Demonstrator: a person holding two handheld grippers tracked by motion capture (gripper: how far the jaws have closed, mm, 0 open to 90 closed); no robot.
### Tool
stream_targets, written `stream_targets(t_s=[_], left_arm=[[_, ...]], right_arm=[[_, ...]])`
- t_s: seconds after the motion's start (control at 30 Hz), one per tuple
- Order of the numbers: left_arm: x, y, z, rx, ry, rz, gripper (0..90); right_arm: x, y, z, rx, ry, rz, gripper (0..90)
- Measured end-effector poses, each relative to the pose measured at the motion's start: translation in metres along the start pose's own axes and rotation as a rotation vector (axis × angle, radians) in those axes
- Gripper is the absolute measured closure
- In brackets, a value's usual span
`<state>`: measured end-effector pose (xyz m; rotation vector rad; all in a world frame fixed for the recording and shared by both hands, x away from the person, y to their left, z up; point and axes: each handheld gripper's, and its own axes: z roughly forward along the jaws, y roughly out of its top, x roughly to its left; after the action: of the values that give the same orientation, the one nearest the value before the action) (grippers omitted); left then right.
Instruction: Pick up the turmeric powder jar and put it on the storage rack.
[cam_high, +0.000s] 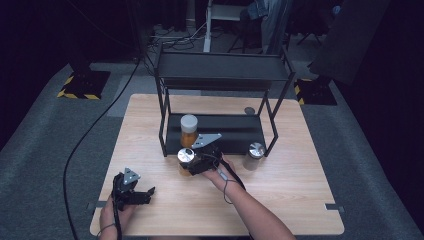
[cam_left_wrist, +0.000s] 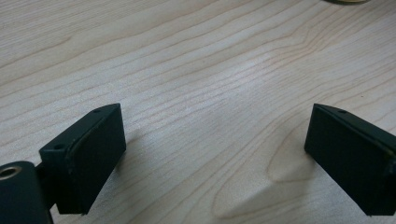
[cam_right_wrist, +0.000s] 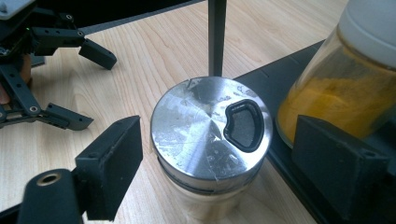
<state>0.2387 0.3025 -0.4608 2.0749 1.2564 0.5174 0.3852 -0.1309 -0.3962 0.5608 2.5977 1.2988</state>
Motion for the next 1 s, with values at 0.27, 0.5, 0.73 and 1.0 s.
stream_targets(t_s=[0.27,0.5,0.73,1.0], left_arm=[[0.000,0.000,0.000,-0.001,0.000,-0.001,5.5],[0.000,0.000,0.000,-0.001,0.000,0.000,5.5],[0.000,0.000,0.000,-0.001,-0.001,0.000,5.5],[0.000,0.000,0.000,-0.001,-0.001,0.000,5.5]], right_arm=[[-0.003,-0.001,0.010,0.019,0.007,0.006,19.7],[-0.004,-0.001,0.018,0.037,0.023,0.008,24.2],[-0.003,0.002,0.026,0.063,0.029,0.010,28.7],[-0.002,0.004,0.027,0.077,0.018,0.003,31.3]])
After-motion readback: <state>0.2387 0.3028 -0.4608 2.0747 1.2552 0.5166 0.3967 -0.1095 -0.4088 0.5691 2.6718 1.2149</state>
